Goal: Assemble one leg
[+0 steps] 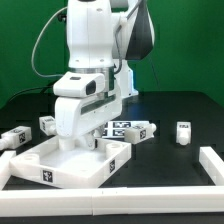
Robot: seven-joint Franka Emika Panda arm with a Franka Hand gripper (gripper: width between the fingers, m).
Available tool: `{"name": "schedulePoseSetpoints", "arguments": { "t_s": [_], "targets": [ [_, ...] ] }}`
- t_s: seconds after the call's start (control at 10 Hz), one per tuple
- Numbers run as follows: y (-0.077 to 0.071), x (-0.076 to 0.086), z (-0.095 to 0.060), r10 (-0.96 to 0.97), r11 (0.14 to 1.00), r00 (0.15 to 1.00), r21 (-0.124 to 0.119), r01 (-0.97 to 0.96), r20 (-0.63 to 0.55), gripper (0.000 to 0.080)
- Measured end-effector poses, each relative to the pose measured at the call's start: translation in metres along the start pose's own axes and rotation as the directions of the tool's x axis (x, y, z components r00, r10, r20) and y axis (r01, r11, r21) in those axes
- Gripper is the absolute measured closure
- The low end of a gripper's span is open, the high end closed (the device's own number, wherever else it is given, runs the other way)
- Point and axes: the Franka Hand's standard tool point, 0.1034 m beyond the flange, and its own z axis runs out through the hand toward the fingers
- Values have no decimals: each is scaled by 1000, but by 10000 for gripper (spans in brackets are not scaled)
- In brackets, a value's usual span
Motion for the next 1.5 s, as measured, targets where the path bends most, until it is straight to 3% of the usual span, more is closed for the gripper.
{"name": "schedulePoseSetpoints", "arguments": {
  "t_s": [0.2,0.3,0.5,0.6,0.7,0.8,1.1,1.3,1.4,1.5],
  "targets": [
    [-13,27,-3,-77,997,997,9,77,-13,751],
    [-15,37,-4,-144,989,990,43,144,-7,751],
    [0,57,-4,-296,953,955,64,297,-26,751],
    [2,71,-4,-311,949,949,44,313,-38,751],
    [0,71,-4,-310,950,949,16,311,-47,751],
    [-3,67,-2,-308,950,951,33,309,-42,751],
    [-3,68,-1,-308,950,950,33,310,-42,751],
    [1,85,-2,-373,928,926,-5,373,-59,751],
    [3,95,-1,-384,923,921,-3,385,-66,750],
    [-1,103,2,-396,917,916,18,398,-66,750]
  ]
}}
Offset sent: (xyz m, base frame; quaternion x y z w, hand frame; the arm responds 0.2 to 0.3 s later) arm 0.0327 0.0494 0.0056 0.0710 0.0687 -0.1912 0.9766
